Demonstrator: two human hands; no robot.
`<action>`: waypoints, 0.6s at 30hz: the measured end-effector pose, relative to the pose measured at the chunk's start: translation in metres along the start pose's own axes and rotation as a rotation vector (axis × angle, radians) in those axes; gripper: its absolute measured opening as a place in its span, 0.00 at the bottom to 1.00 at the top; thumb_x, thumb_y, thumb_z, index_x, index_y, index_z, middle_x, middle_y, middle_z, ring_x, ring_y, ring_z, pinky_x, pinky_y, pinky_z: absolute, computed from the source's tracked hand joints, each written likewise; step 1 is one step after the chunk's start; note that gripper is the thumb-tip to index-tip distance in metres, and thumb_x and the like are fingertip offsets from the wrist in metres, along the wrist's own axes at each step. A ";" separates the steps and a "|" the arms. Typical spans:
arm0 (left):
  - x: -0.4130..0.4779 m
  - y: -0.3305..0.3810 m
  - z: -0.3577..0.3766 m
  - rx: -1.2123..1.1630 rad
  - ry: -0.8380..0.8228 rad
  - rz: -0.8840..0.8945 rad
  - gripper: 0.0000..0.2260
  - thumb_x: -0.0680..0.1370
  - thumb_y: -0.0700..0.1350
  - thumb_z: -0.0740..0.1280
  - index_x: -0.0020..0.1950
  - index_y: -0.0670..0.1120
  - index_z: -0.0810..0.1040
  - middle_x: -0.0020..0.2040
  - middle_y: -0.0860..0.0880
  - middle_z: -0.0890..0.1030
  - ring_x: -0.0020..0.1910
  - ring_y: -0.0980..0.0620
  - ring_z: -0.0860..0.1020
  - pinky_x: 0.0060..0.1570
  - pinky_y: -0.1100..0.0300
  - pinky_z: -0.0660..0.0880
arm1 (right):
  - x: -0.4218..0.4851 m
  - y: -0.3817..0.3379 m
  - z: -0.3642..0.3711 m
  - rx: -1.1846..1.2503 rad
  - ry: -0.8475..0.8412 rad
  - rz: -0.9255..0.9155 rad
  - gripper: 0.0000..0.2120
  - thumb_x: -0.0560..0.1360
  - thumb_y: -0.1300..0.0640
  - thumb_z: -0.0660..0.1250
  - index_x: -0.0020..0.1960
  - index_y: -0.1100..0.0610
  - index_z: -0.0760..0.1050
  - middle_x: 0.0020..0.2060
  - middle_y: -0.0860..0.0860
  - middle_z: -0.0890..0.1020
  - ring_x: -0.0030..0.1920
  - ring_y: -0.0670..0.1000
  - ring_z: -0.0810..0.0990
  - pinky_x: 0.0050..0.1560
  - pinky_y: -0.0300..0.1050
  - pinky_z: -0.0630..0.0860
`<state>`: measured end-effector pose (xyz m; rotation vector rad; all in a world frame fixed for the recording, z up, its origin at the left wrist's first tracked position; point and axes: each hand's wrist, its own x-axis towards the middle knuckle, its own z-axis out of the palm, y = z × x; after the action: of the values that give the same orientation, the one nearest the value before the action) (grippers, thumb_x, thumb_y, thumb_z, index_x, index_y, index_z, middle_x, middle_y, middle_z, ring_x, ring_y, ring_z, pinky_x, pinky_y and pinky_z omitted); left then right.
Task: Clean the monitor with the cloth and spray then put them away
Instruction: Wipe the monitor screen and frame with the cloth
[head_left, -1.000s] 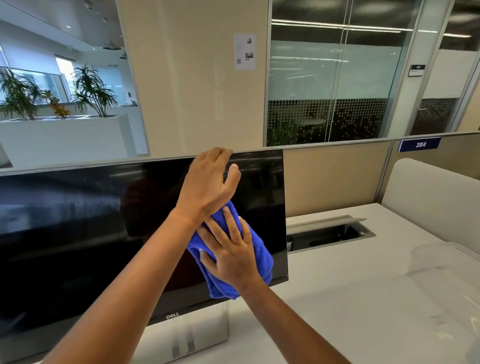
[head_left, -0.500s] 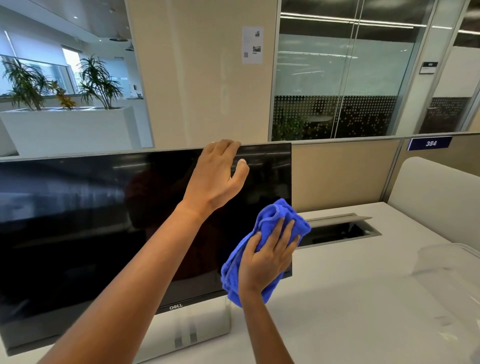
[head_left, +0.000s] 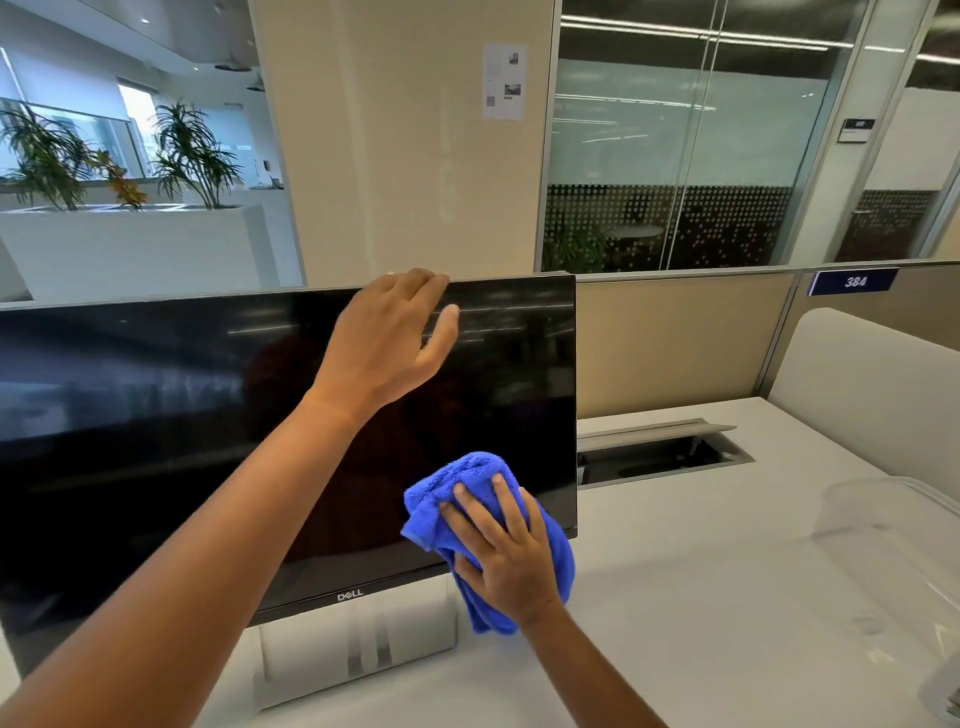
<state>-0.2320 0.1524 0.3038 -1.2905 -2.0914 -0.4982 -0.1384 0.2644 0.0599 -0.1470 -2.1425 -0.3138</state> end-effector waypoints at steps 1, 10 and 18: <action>-0.004 -0.008 -0.002 0.028 0.011 -0.010 0.28 0.76 0.54 0.45 0.67 0.40 0.70 0.63 0.42 0.76 0.61 0.44 0.74 0.60 0.54 0.68 | -0.003 0.006 -0.002 0.011 -0.003 0.043 0.20 0.76 0.46 0.56 0.67 0.47 0.65 0.66 0.44 0.67 0.67 0.56 0.65 0.62 0.55 0.68; -0.040 -0.040 0.004 0.046 -0.031 -0.081 0.24 0.80 0.51 0.46 0.75 0.43 0.53 0.76 0.45 0.57 0.76 0.50 0.50 0.73 0.53 0.38 | -0.013 -0.020 -0.015 0.228 -0.085 0.823 0.24 0.71 0.51 0.58 0.64 0.61 0.72 0.63 0.57 0.75 0.54 0.61 0.75 0.49 0.56 0.79; -0.038 -0.043 -0.002 -0.078 -0.044 -0.075 0.22 0.82 0.49 0.48 0.75 0.45 0.51 0.77 0.47 0.55 0.76 0.52 0.49 0.71 0.57 0.34 | -0.017 -0.097 -0.022 0.396 -0.142 0.832 0.24 0.66 0.51 0.58 0.61 0.55 0.68 0.59 0.54 0.77 0.46 0.58 0.77 0.42 0.50 0.80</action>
<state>-0.2570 0.1069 0.2798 -1.2811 -2.1819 -0.5940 -0.1329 0.1652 0.0408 -0.8107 -2.0355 0.6107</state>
